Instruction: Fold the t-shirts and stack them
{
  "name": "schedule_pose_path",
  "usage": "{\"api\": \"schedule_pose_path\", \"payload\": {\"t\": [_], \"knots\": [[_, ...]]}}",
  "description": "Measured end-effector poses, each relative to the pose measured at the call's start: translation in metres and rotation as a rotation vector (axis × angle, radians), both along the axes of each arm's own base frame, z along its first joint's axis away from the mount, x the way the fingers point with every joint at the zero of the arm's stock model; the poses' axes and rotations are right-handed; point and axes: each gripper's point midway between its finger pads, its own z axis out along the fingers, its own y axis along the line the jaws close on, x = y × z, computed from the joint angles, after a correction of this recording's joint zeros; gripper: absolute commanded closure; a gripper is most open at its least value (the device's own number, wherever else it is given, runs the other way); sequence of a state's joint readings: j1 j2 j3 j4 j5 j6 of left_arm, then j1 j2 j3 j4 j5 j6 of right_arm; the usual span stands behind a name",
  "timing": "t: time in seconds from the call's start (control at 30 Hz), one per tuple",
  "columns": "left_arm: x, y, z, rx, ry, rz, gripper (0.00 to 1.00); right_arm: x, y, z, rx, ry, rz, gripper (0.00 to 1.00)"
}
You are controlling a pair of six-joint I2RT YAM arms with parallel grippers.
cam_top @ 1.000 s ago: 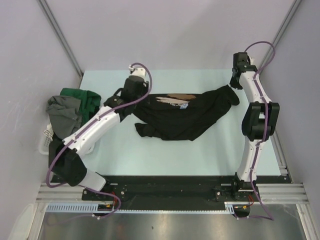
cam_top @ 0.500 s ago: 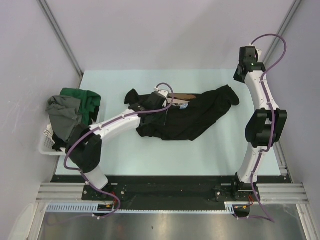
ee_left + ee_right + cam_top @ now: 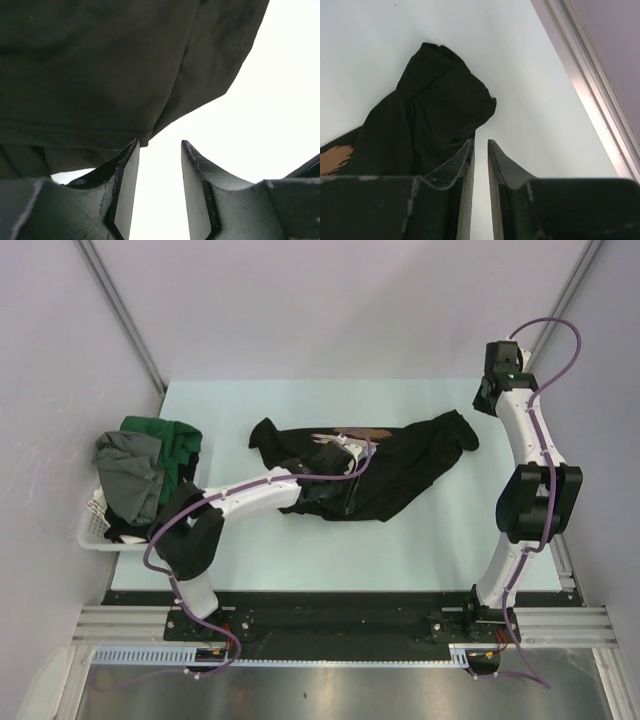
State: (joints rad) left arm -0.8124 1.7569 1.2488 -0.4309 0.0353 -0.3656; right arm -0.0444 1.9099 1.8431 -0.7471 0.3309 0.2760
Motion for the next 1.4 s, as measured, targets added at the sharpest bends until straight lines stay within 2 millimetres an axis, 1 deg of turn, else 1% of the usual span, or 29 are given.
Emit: {"api": "schedule_pose_path", "payload": {"t": [0.13, 0.33, 0.6, 0.9, 1.07, 1.27, 1.33, 1.4], "knots": [[-0.005, -0.001, -0.010, 0.018, 0.024, -0.012, 0.55, -0.001, -0.003, 0.004, 0.000, -0.012, -0.006, 0.79], [-0.010, 0.008, -0.021, 0.068, 0.052, -0.003, 0.55, -0.001, -0.004, 0.008, 0.003, -0.025, -0.009, 0.78], [-0.012, 0.025, -0.036, 0.167, 0.069, 0.019, 0.55, -0.002, -0.005, 0.005, 0.007, -0.022, -0.009, 0.78], [-0.008, 0.030, -0.047, 0.217, 0.065, 0.026, 0.55, -0.003, -0.005, 0.006, 0.013, -0.024, -0.008, 0.78], [0.001, 0.024, -0.045, 0.220, 0.048, 0.017, 0.55, -0.005, -0.006, 0.009, 0.017, -0.031, -0.007, 0.78], [0.014, 0.009, -0.023, 0.181, 0.014, 0.018, 0.55, -0.006, -0.008, 0.014, 0.018, -0.041, -0.010, 0.78], [0.017, 0.006, -0.018, 0.172, 0.004, 0.016, 0.55, -0.006, -0.008, 0.013, 0.018, -0.041, -0.010, 0.78], [0.019, 0.004, -0.019, 0.175, 0.002, 0.010, 0.55, -0.007, -0.008, 0.013, 0.019, -0.039, -0.010, 0.78]]}}
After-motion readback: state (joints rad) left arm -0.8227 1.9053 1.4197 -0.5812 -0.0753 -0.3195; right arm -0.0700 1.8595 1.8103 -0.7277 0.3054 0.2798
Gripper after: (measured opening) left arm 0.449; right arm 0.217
